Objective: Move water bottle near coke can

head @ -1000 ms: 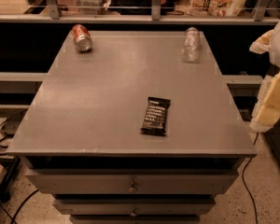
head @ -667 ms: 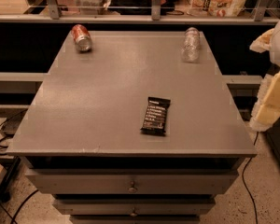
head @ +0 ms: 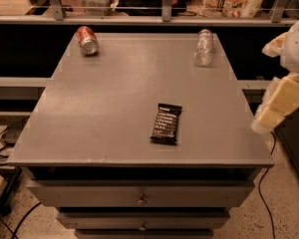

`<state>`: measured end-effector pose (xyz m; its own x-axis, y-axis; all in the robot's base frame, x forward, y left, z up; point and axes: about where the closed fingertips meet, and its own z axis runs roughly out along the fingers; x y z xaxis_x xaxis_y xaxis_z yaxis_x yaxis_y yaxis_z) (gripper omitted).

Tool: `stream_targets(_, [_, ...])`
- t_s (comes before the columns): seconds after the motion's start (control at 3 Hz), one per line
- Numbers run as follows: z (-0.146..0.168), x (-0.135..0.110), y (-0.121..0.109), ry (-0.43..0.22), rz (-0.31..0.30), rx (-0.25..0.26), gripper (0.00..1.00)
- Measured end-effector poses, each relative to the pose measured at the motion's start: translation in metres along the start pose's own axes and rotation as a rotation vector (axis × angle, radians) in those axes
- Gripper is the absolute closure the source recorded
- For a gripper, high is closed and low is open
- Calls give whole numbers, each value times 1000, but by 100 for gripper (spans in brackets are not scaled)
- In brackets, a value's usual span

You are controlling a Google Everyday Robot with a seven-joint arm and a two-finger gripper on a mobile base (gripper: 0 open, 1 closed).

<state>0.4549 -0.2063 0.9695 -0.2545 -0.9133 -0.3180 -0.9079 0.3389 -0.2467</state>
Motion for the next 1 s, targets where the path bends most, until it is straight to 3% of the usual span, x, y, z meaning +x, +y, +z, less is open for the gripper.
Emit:
stream_targets(0.33, [23,-26,-29,-171,128,45,0])
stream_targets(1.0, [25,-29,-31,-202,144,40,0])
